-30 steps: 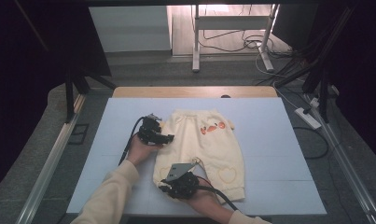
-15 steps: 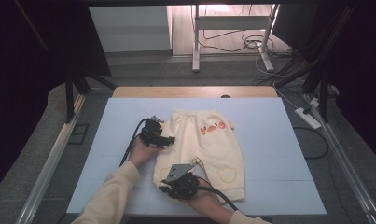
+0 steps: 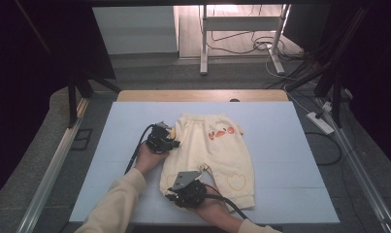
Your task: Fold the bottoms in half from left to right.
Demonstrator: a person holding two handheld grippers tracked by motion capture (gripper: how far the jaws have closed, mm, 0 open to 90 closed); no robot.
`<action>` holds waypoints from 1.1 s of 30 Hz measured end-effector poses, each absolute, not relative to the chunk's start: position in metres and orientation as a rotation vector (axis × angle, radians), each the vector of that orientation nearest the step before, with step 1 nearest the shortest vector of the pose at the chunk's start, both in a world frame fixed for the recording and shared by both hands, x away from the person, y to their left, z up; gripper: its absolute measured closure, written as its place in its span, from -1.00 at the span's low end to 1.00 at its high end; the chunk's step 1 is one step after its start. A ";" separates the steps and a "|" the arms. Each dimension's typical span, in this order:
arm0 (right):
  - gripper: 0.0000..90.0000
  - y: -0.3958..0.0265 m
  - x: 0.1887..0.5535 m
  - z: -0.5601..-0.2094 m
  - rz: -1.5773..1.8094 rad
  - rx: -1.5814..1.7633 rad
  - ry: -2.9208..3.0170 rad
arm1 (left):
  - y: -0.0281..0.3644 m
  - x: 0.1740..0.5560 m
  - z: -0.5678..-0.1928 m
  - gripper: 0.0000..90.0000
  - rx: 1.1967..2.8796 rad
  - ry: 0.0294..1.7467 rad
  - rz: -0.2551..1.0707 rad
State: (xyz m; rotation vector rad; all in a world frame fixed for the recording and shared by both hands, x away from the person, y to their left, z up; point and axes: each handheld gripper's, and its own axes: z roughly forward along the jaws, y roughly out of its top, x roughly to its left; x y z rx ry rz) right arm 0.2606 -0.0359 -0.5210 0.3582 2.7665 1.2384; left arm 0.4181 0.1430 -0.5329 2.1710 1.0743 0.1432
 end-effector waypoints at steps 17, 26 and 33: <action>0.69 -0.040 0.258 -0.518 1.272 0.370 2.738 | 0.155 0.417 -0.522 0.88 2.083 1.069 0.121; 0.69 -0.041 0.257 -0.514 1.301 0.357 2.701 | 0.164 0.416 -0.516 0.88 2.020 1.084 0.096; 0.69 -0.042 0.257 -0.512 1.339 0.380 2.699 | 0.166 0.415 -0.514 0.88 2.016 1.078 0.100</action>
